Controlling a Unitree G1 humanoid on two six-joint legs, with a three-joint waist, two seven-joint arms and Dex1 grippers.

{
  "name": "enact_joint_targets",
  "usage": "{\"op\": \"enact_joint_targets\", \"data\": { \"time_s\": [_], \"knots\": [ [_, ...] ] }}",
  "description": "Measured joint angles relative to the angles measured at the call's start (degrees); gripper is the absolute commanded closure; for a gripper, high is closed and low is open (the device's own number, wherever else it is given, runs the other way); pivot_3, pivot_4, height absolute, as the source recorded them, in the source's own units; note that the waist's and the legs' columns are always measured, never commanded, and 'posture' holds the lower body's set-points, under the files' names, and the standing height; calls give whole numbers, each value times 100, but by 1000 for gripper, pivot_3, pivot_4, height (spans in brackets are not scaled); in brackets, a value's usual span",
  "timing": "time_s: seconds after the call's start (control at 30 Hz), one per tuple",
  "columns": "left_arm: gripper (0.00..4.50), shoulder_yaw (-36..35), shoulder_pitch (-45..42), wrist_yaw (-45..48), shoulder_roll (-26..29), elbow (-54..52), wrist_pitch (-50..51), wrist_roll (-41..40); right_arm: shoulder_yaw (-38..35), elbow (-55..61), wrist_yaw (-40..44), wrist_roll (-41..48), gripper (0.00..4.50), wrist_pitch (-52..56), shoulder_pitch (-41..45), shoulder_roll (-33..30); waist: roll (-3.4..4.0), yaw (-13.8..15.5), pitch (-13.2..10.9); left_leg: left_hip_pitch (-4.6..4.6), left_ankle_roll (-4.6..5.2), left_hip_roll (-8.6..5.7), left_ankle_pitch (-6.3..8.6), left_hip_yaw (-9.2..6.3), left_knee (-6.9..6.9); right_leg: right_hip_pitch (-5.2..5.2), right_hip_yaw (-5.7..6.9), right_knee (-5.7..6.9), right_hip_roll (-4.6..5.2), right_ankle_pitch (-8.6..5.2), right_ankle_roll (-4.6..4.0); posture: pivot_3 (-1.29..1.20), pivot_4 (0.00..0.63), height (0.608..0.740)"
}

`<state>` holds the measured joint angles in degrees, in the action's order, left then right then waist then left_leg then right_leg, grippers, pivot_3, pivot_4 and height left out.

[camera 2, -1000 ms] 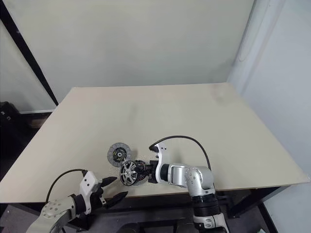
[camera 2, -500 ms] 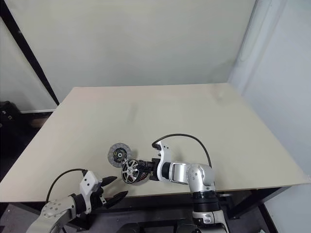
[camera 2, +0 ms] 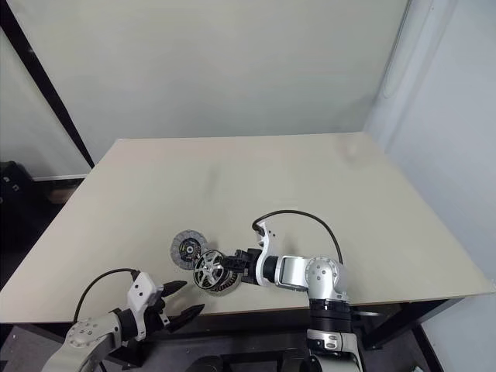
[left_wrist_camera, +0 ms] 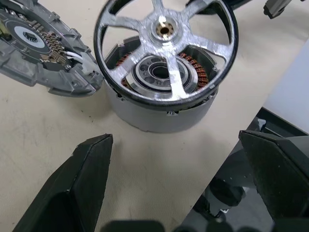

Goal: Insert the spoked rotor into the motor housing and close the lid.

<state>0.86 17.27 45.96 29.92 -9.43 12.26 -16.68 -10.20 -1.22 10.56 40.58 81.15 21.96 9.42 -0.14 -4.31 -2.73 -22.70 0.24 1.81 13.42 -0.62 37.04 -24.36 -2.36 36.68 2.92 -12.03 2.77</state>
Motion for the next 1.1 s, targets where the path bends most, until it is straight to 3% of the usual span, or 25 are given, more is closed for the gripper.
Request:
{"op": "enact_joint_targets", "data": {
  "time_s": [0.6,0.8,1.1],
  "knots": [
    [0,4,1,3,0,0,-11,6,206,-84,-18,-51,4107,-350,-106,-114,0,-1,0,0,0,0,0,0,-1,-1,0,-1,0,0,0,0,0,740],
    [0,4,2,8,0,0,-11,6,320,-110,33,-140,2086,-462,-221,-199,1,0,0,0,0,1,0,0,-2,-1,0,-1,0,0,0,0,0,740],
    [0,4,-7,31,0,0,-11,9,435,254,121,-129,2086,-506,-218,-361,1,0,0,-1,0,0,0,0,-2,-2,0,-1,0,0,0,0,0,740]
  ]
}}
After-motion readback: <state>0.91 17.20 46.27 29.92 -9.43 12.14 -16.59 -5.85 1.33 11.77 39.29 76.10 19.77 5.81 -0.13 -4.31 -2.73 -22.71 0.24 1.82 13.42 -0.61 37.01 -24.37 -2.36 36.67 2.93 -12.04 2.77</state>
